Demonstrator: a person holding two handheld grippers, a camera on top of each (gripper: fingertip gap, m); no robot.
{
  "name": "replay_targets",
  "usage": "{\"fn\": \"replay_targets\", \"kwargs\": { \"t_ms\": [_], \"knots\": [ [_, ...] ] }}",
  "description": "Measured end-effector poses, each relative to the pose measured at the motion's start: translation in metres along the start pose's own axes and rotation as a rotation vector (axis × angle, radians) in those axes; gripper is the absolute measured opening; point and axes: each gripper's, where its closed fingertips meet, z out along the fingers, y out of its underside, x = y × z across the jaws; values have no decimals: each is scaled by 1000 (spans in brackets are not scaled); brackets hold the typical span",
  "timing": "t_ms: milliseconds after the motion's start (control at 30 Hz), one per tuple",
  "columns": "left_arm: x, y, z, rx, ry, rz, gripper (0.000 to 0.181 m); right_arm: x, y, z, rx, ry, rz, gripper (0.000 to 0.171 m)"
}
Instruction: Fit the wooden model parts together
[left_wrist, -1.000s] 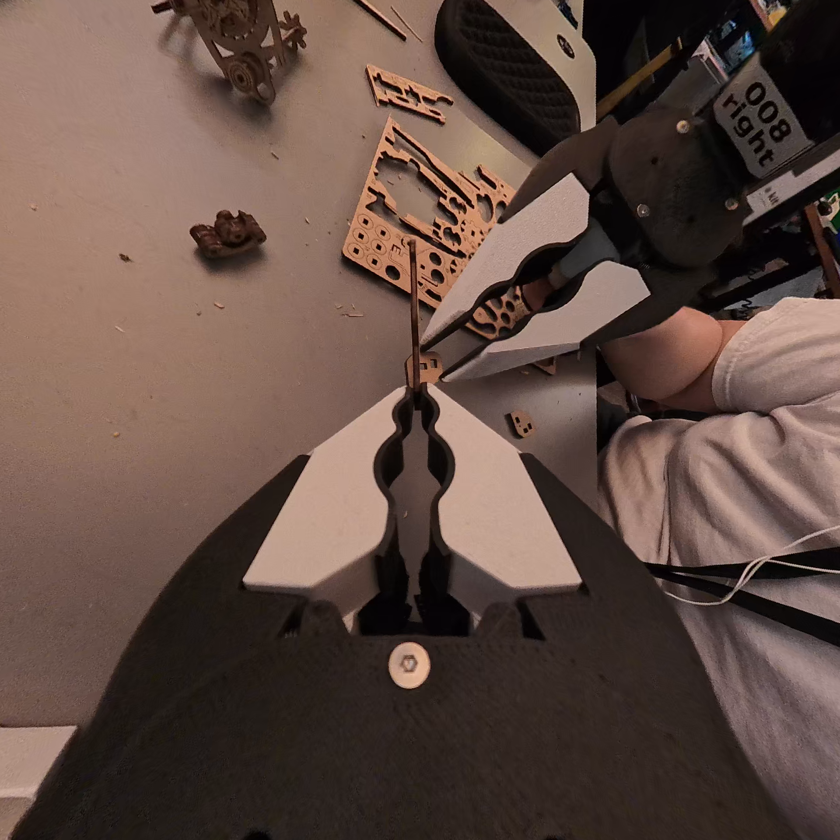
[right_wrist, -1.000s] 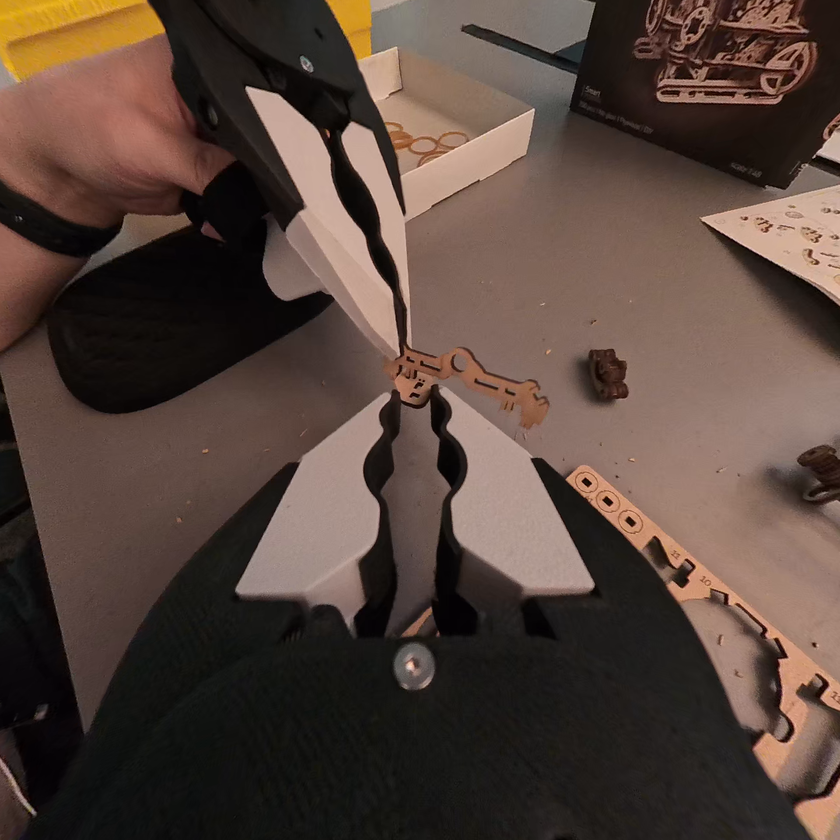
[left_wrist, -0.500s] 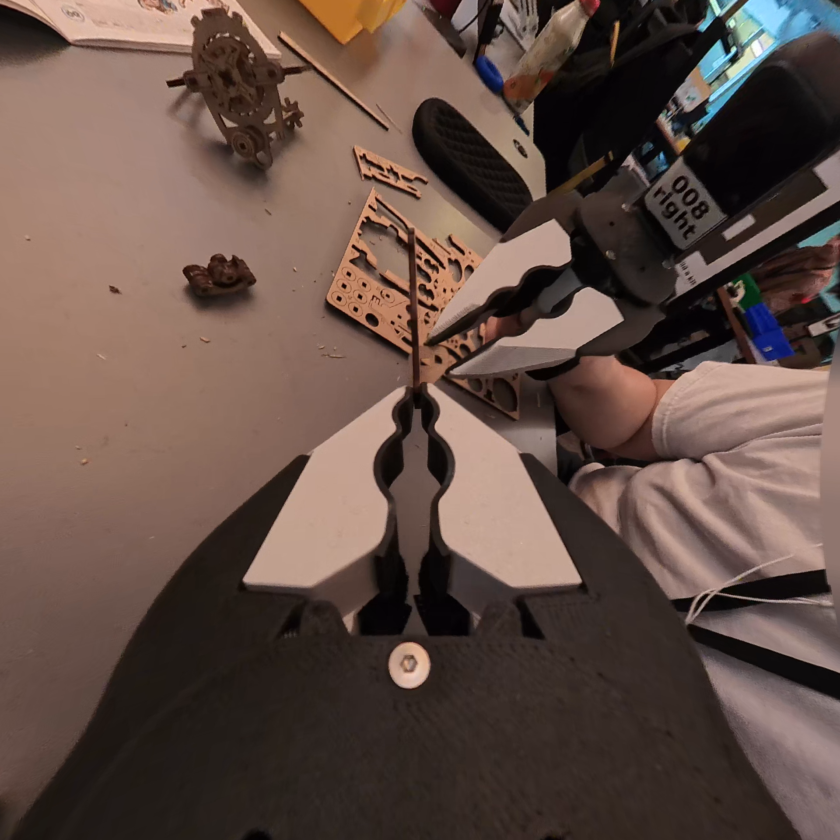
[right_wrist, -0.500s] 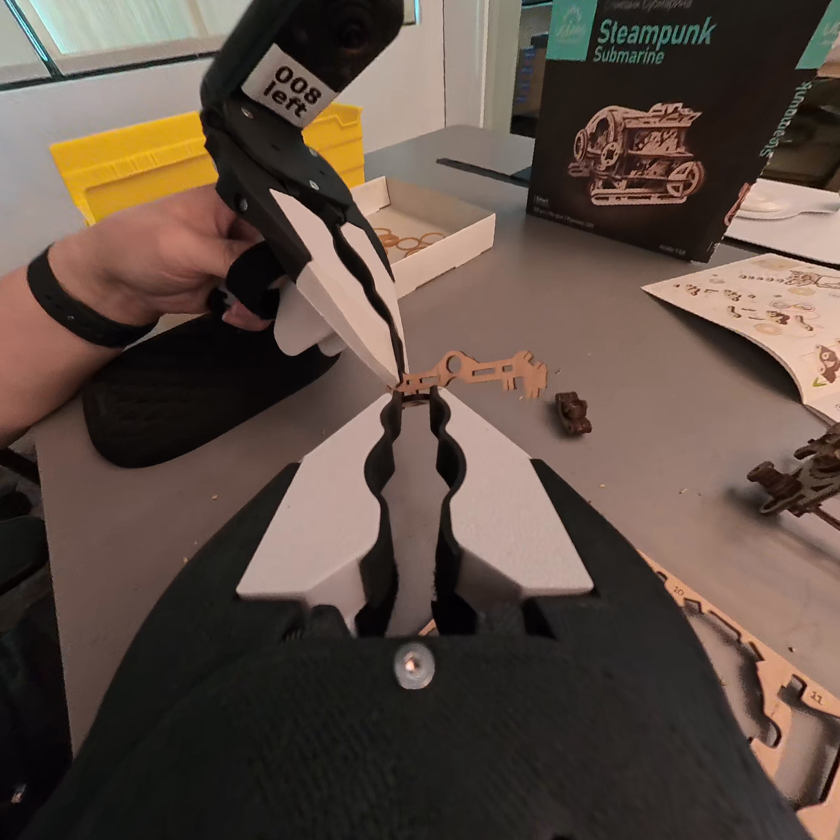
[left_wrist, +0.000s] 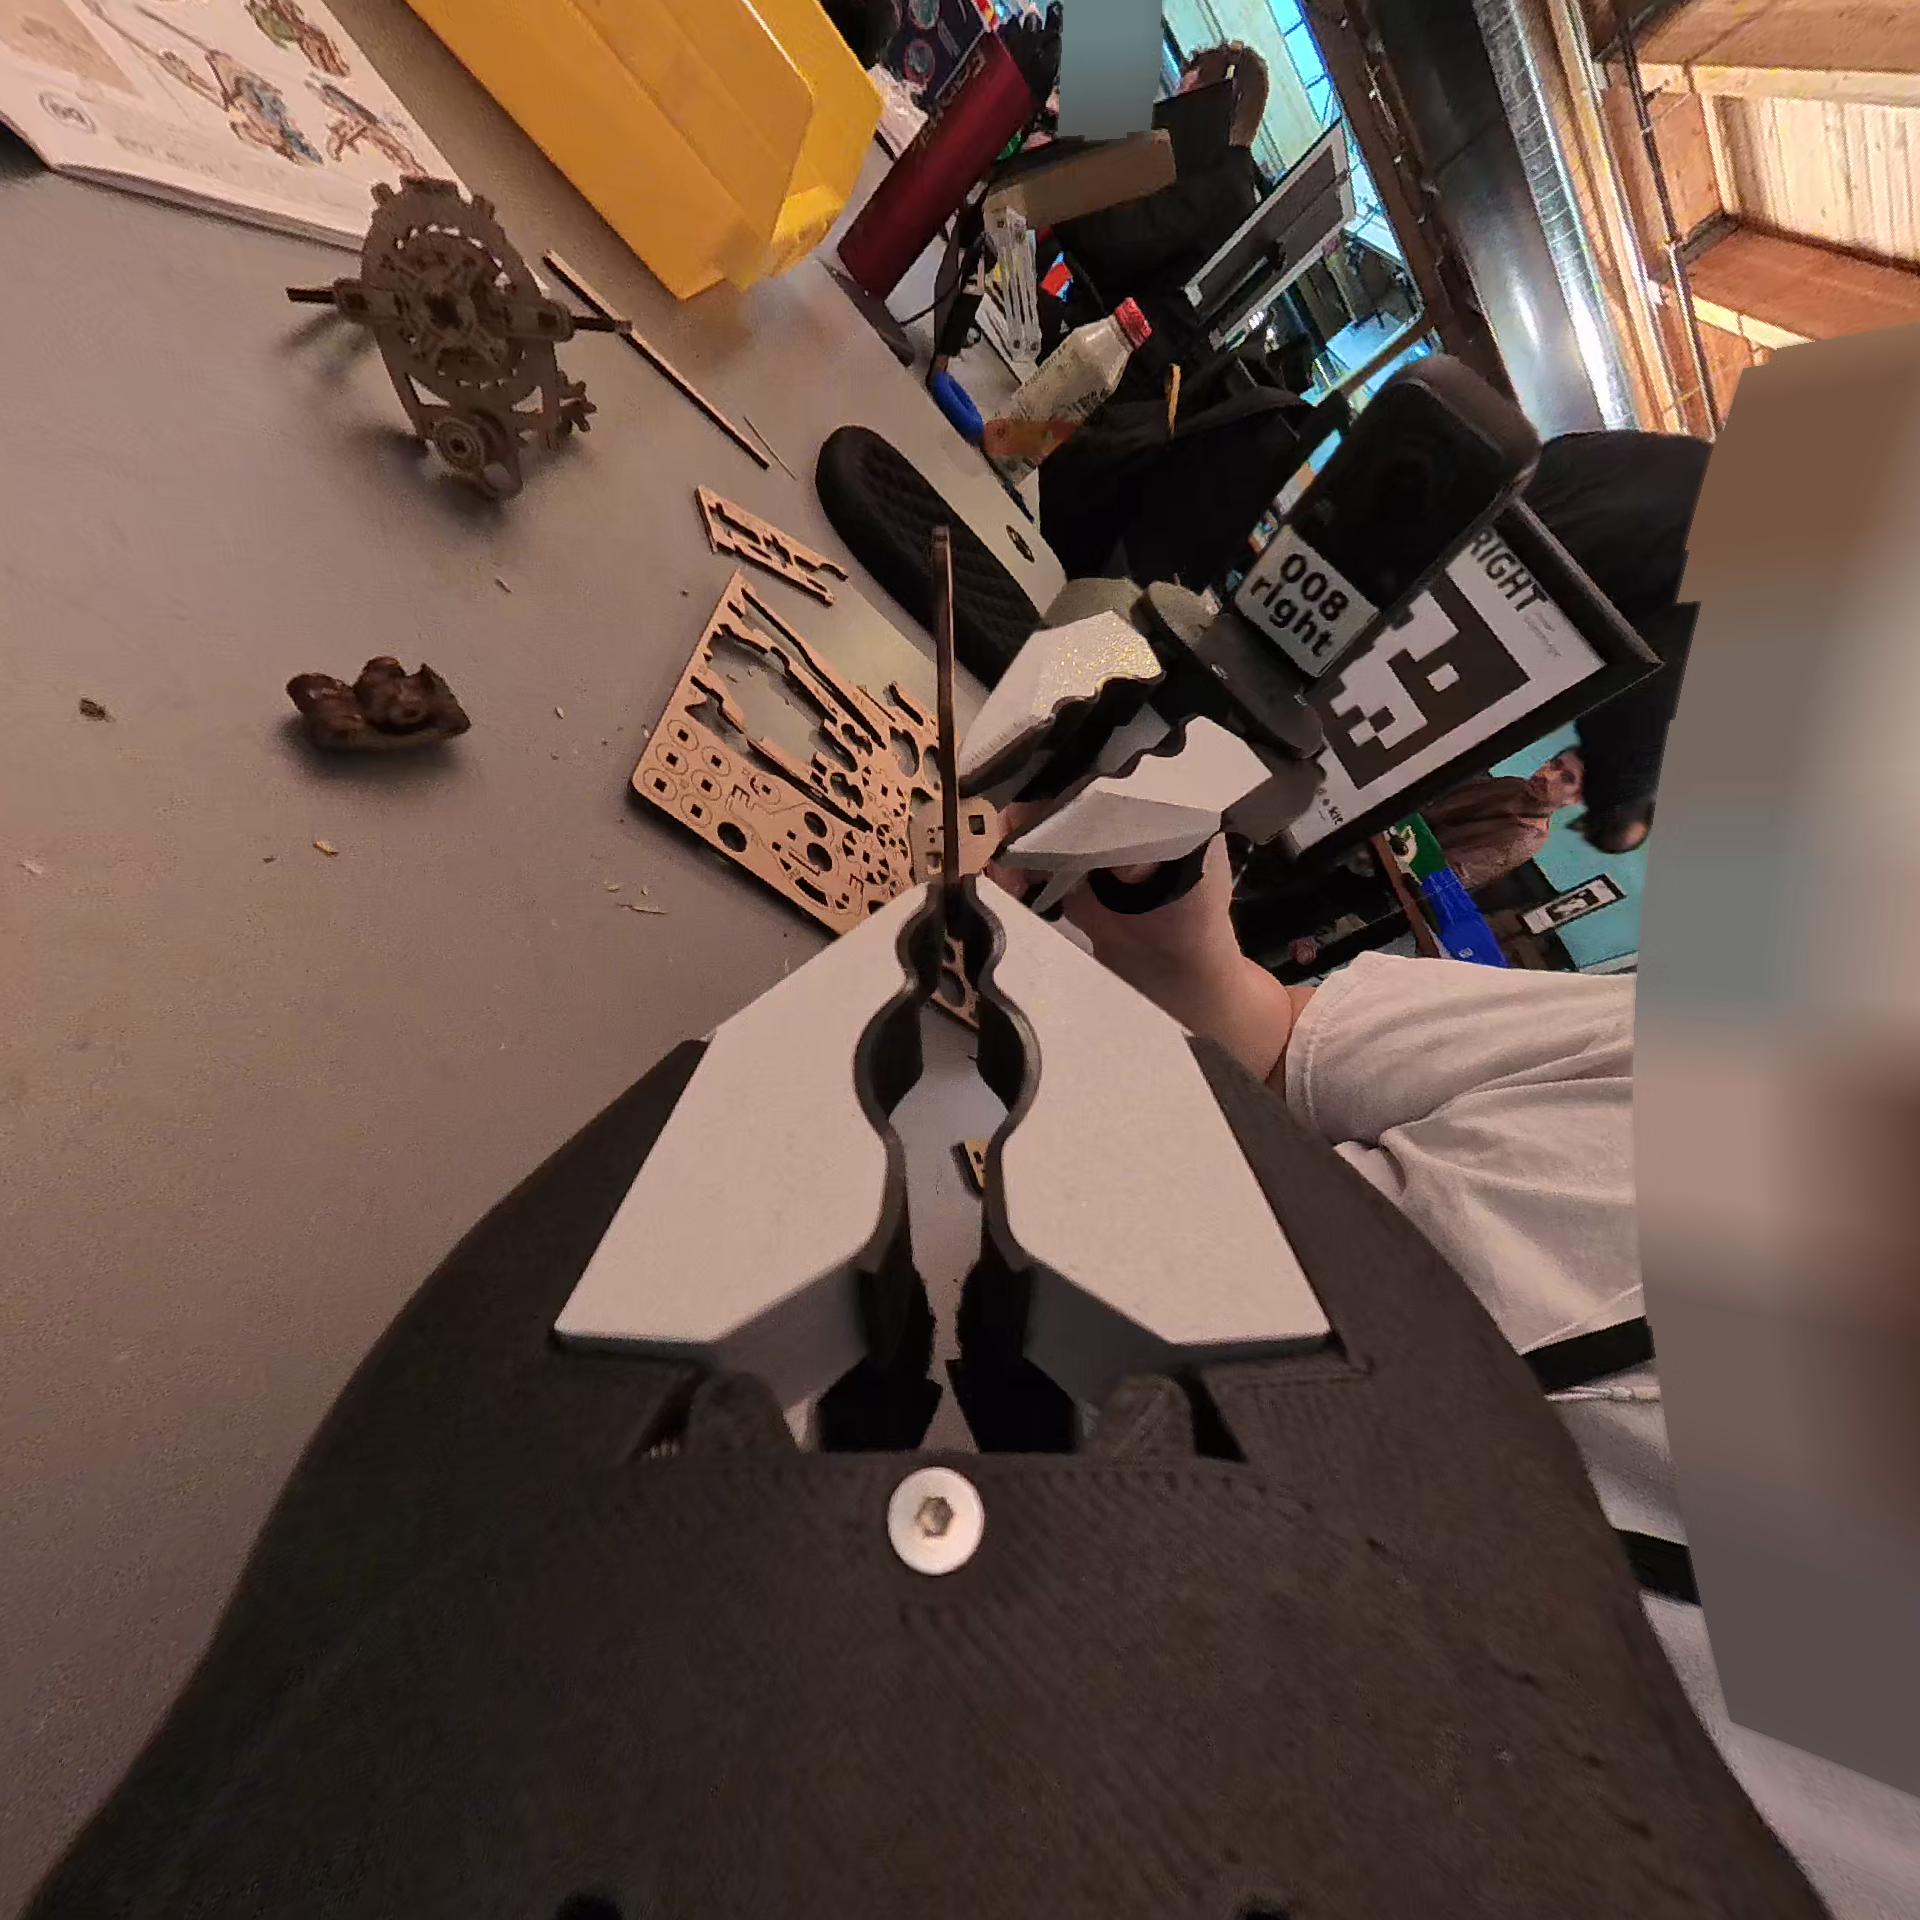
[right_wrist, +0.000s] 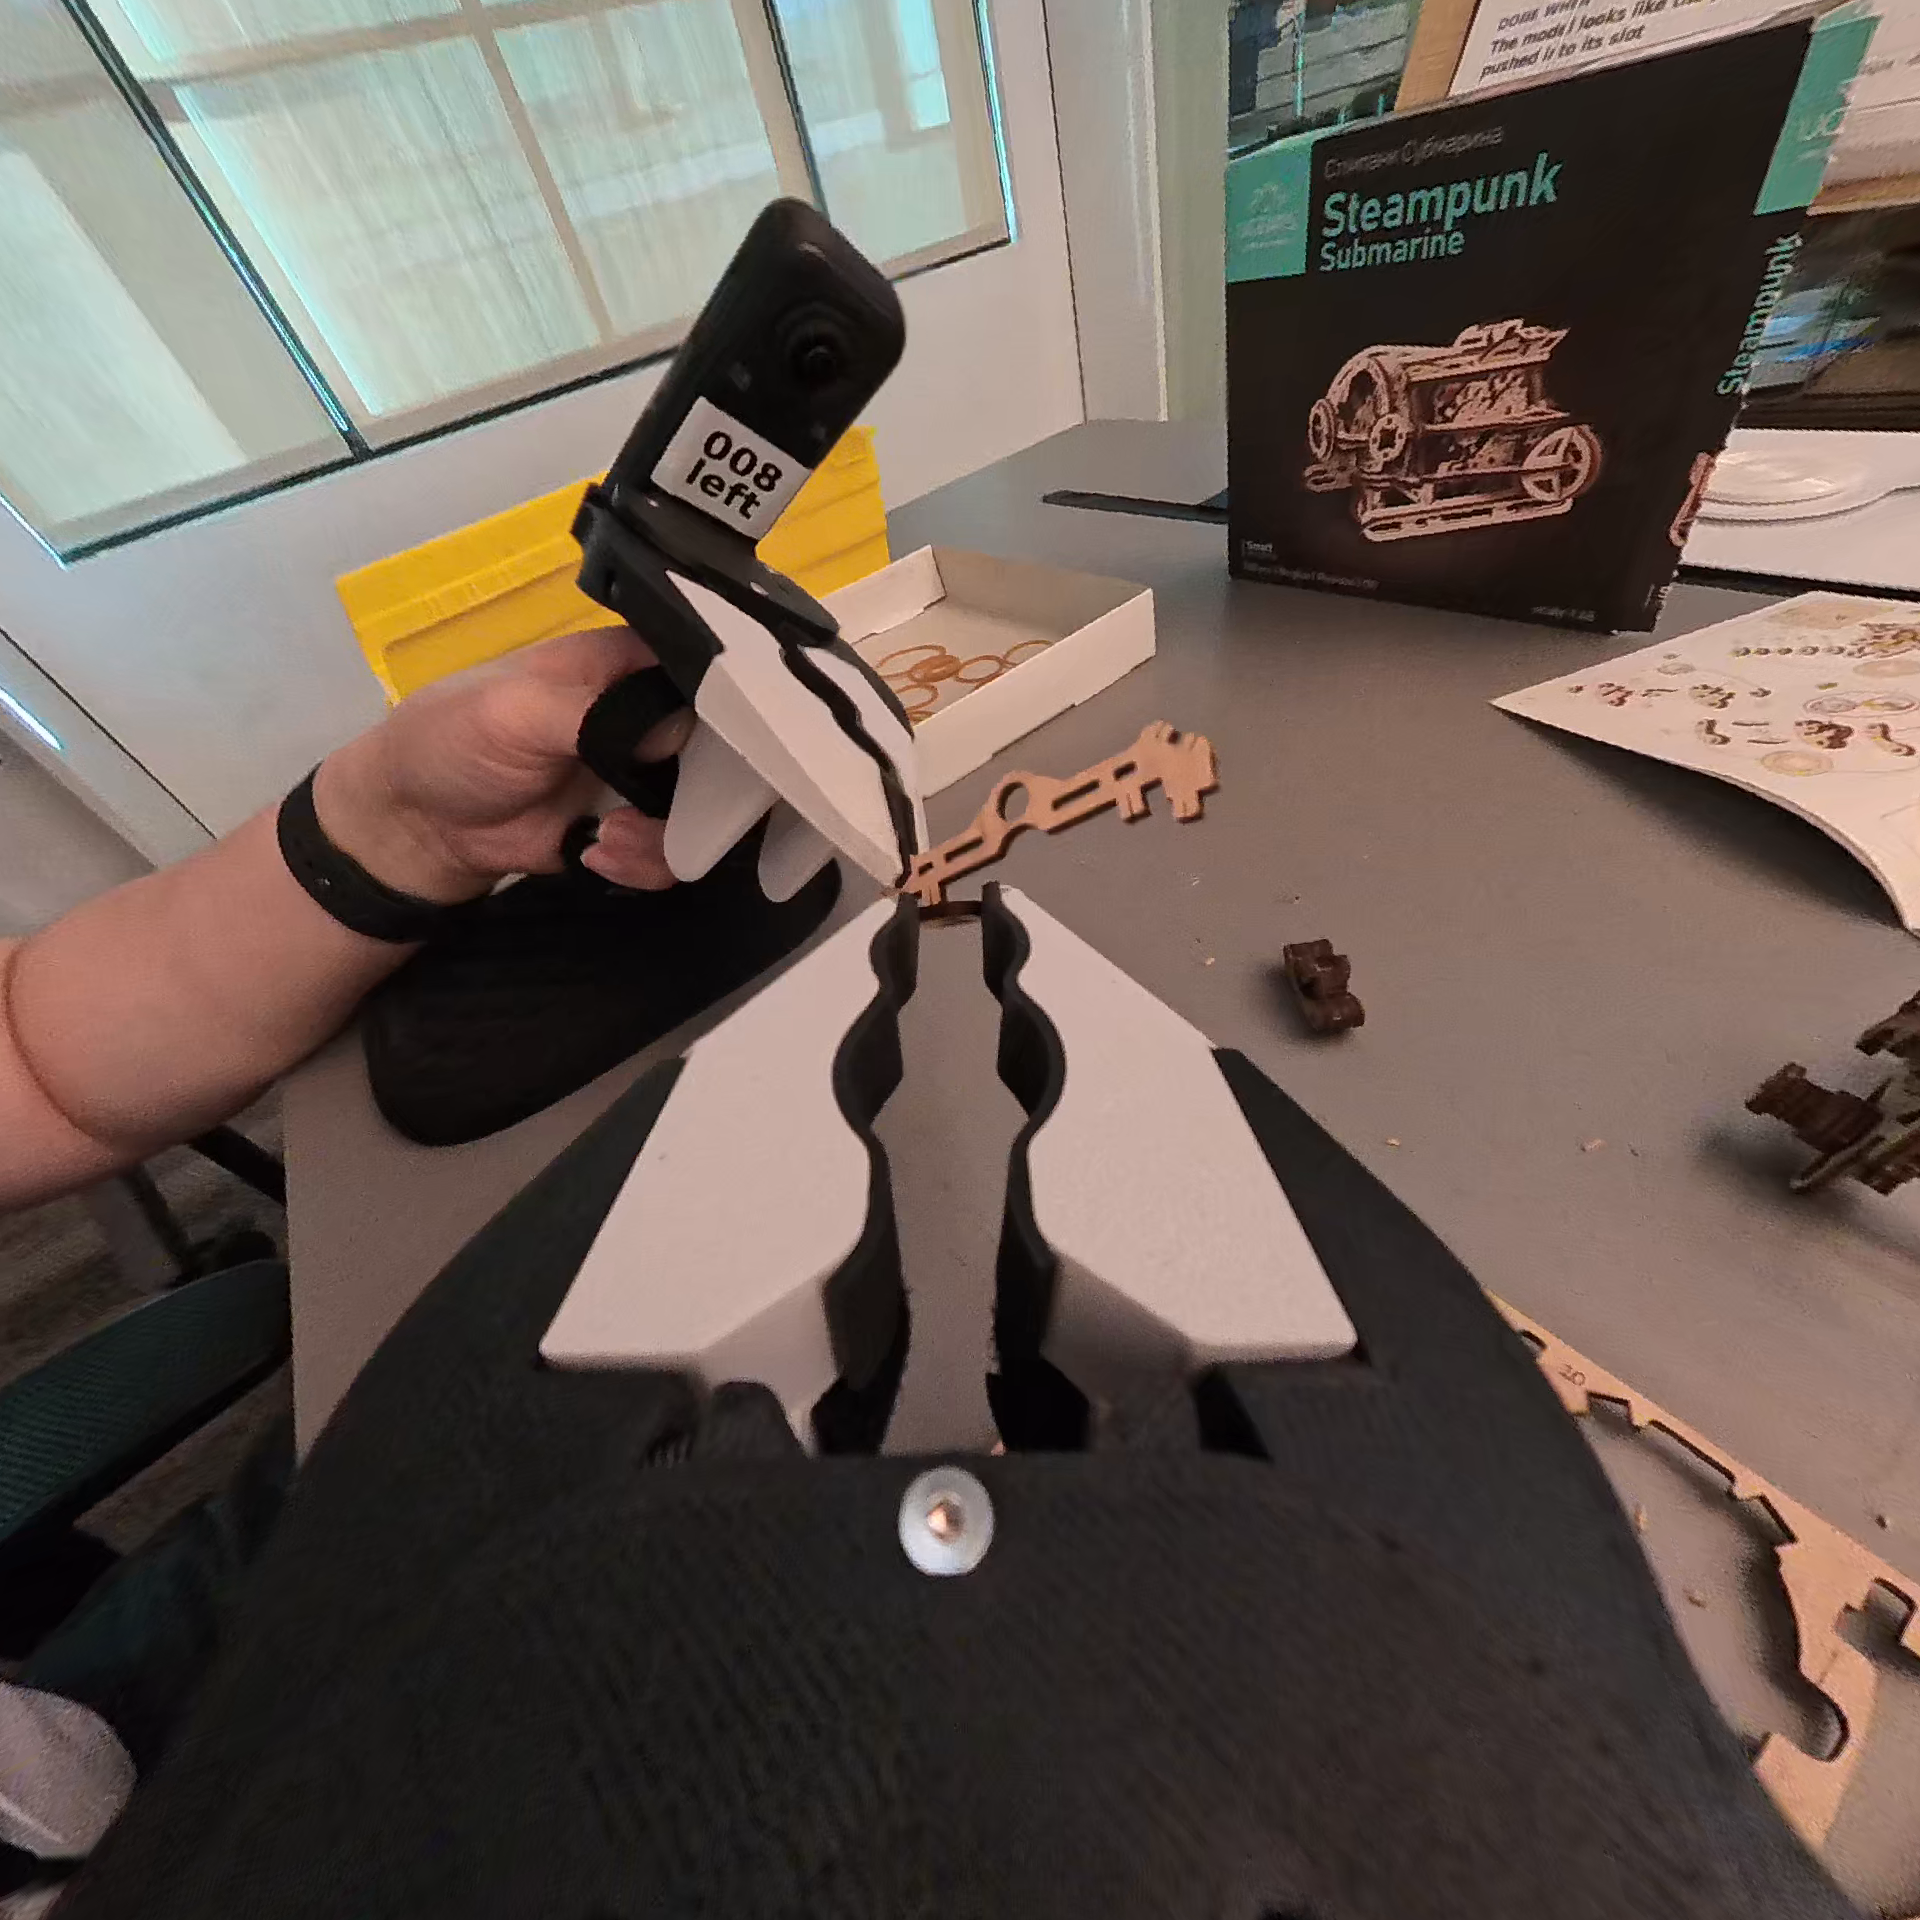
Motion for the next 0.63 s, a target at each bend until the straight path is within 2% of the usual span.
{"fn": "replay_targets", "kwargs": {
  "t_ms": [267, 633],
  "knots": [
    [4, -5, 0, 42, 24, -25, 0, 2, -5, -2, 54, -40, 92, 10],
    [15, -11, -2, 99, 123, -106, 0, -3, -14, -3, 106, -49, 32, 10]
  ]
}}
